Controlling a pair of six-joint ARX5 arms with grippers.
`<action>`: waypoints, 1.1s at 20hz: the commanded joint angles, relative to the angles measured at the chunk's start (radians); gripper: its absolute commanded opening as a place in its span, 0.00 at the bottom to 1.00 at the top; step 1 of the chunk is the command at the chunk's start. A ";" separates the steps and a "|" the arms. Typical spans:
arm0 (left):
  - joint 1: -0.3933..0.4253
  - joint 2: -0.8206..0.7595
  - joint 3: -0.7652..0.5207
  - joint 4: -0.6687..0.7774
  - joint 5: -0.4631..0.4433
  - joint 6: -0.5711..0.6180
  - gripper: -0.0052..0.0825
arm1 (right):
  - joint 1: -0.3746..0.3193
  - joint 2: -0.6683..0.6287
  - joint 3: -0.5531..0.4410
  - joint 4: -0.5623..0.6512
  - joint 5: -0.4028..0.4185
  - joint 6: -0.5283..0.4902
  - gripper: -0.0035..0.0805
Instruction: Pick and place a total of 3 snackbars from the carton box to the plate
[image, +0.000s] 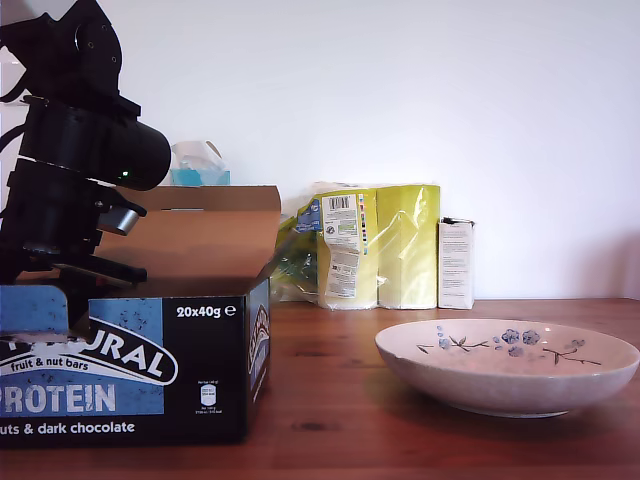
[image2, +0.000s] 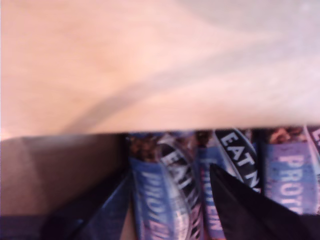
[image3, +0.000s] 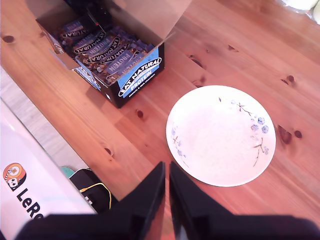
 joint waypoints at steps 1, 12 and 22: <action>0.002 0.029 -0.022 -0.004 0.004 -0.001 0.57 | 0.006 -0.005 -0.004 0.000 -0.004 -0.007 0.03; 0.003 0.029 -0.022 -0.017 0.077 -0.008 0.38 | 0.011 -0.013 -0.004 0.003 -0.003 -0.011 0.03; -0.006 0.015 -0.005 -0.032 0.120 0.000 0.34 | 0.011 -0.018 -0.004 -0.003 0.000 -0.014 0.03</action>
